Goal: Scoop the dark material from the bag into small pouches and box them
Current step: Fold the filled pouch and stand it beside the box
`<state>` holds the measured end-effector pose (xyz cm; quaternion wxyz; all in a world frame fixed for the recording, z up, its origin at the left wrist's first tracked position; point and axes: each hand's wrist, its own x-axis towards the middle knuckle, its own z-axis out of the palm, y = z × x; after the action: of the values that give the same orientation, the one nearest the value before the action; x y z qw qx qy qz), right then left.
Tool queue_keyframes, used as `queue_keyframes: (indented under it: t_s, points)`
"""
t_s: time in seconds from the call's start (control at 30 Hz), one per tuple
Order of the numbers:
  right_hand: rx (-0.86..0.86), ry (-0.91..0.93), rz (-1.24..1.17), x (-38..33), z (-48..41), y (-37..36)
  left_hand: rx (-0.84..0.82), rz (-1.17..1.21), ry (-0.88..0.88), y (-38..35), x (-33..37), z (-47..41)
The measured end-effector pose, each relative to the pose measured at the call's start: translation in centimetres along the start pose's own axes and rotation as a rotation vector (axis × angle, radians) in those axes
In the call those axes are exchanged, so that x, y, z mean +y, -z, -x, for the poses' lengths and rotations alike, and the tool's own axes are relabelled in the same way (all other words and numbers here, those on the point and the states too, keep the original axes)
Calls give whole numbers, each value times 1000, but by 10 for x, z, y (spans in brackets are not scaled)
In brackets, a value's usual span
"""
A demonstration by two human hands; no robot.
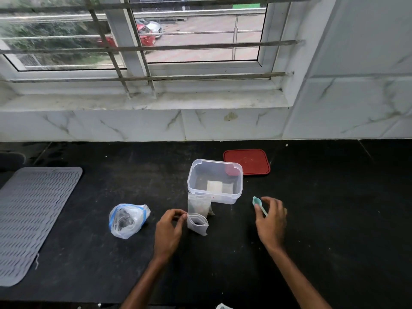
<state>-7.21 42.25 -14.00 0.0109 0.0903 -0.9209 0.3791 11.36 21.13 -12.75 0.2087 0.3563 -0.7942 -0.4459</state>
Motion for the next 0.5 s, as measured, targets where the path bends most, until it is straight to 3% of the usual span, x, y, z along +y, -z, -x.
queue_keyframes:
  t_s: [0.07,0.13,0.27,0.5]
  points:
    - [-64,224,-121,-25,17,-2,-10,18,7,0,0,1]
    - [-234,379,-183,-47,32,-8,-36,68,15,-3,1,4]
    - [-579,454,4,-77,53,-26,-91,87,-15,-1,-2,6]
    - [-569,458,109,-85,55,-48,-65,62,-36,1,-7,7]
